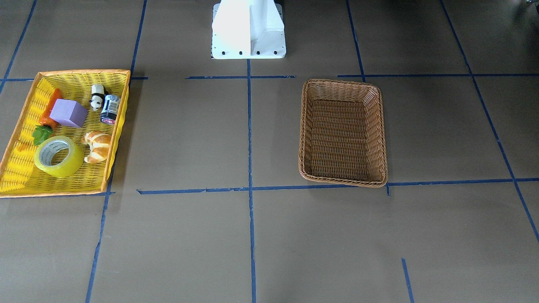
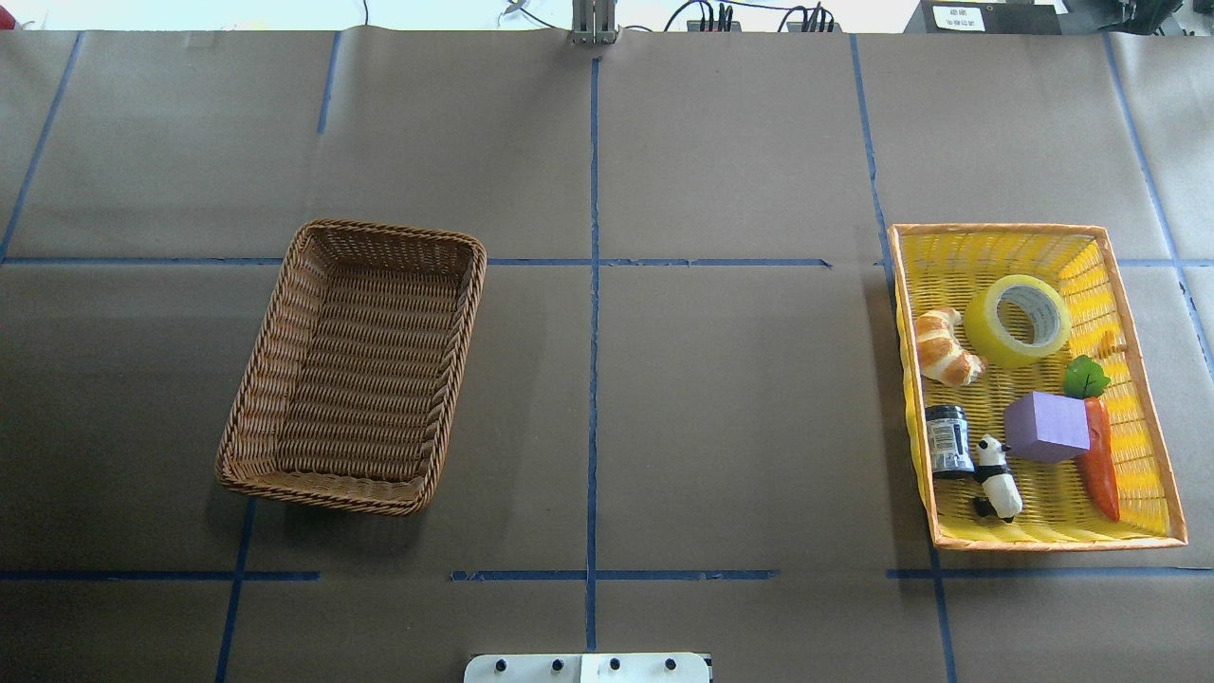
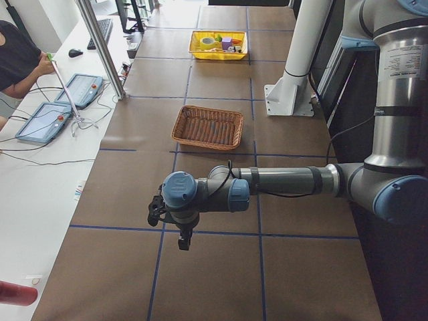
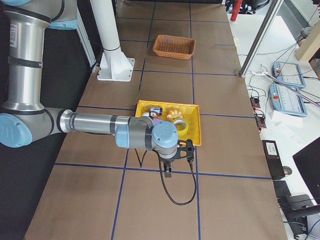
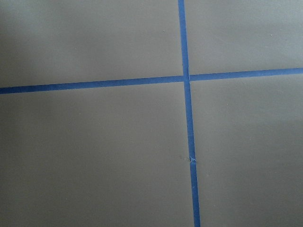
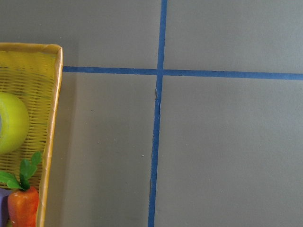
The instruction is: Move tape to another basket
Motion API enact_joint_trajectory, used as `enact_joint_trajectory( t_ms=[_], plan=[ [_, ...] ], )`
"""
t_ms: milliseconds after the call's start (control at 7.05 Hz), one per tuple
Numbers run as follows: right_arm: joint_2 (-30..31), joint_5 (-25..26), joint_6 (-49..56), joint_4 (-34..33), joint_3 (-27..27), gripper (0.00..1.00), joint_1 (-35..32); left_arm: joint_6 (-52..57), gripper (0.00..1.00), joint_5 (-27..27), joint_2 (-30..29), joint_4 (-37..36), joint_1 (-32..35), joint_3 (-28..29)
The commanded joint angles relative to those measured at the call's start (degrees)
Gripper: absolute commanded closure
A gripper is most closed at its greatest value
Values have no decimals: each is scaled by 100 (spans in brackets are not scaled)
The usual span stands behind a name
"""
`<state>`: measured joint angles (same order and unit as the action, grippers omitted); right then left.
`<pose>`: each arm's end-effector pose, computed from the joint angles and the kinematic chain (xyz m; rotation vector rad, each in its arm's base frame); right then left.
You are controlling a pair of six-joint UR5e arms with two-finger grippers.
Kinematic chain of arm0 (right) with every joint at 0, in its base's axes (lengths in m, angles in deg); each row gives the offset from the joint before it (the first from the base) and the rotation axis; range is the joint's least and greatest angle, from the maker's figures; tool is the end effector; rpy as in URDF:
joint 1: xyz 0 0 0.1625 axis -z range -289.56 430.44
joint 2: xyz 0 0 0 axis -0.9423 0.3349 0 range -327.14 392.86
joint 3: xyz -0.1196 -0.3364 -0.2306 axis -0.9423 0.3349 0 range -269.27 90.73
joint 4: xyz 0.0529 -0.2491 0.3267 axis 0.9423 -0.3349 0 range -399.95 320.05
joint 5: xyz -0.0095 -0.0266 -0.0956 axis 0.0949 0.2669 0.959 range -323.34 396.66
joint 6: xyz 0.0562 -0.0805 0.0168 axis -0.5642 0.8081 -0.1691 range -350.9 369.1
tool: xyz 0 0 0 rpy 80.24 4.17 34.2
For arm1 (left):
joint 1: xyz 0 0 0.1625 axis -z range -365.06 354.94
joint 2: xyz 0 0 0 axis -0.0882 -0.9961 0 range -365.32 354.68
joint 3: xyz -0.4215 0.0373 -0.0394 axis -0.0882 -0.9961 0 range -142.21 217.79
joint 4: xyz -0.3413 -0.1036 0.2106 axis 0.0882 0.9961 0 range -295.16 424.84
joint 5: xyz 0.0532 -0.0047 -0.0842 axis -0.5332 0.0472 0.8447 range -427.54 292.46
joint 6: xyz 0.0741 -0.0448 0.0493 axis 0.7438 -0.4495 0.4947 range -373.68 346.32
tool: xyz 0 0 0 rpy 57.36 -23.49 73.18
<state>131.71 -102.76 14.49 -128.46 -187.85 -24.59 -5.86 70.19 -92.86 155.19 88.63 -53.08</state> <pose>0.0948 -0.4212 0.6470 0.0982 -0.8571 -0.0152 -0.0898 -0.4672 0.6671 0.0634 0.8309 0.0590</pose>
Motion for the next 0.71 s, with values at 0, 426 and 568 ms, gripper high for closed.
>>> enact_joint_trajectory(
  t_ms=[0,426,568],
  plan=[
    [-33,28,-3,-35,-247,0,228,9,0,-9,0,9,0,-9],
    [-524,-33,-29,-158,-757,0,448,0,0,-9,0,70,0,-36],
    [-534,-42,-743,-123,-811,0,693,0,0,8,0,70,0,-36]
  ],
)
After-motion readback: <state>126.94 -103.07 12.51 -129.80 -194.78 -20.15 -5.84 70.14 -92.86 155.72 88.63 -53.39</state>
